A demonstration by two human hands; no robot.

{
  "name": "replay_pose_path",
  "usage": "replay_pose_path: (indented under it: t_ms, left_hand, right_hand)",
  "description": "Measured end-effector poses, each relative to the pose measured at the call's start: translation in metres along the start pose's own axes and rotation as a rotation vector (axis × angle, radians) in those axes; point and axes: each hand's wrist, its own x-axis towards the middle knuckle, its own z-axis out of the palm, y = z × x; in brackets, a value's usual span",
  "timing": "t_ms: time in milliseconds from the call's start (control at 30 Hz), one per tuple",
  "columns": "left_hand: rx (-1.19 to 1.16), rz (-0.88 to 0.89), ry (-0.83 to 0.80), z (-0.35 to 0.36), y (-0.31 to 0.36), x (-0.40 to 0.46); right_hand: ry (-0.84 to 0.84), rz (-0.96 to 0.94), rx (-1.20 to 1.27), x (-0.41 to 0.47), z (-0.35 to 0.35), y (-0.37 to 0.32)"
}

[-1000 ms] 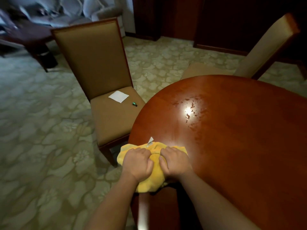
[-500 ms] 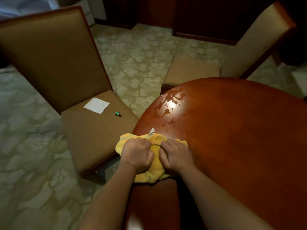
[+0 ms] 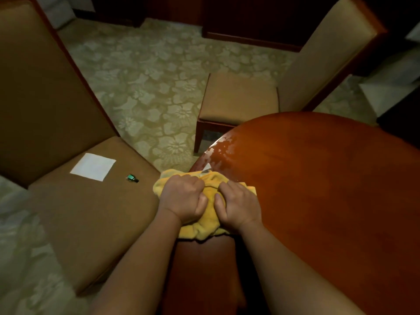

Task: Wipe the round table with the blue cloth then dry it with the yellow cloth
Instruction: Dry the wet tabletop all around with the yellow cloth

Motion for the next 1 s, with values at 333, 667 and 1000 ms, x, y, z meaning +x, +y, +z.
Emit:
replay_pose_path:
  t_ms: [333,667,1000]
  left_hand:
    - [0.119,-0.151,0.030,-0.015,0.030,-0.025]
    - [0.094,-0.251,-0.093,-0.046,0.135,-0.148]
    - [0.072,-0.261,-0.114,-0.048,0.162,-0.181]
  right_hand:
    - [-0.101,0.008,0.021,-0.013,-0.016,-0.010]
    - [-0.121,-0.044,0.072,-0.155,-0.055,-0.039]
    - [0.013,-0.166,0.123,-0.200,-0.053,-0.039]
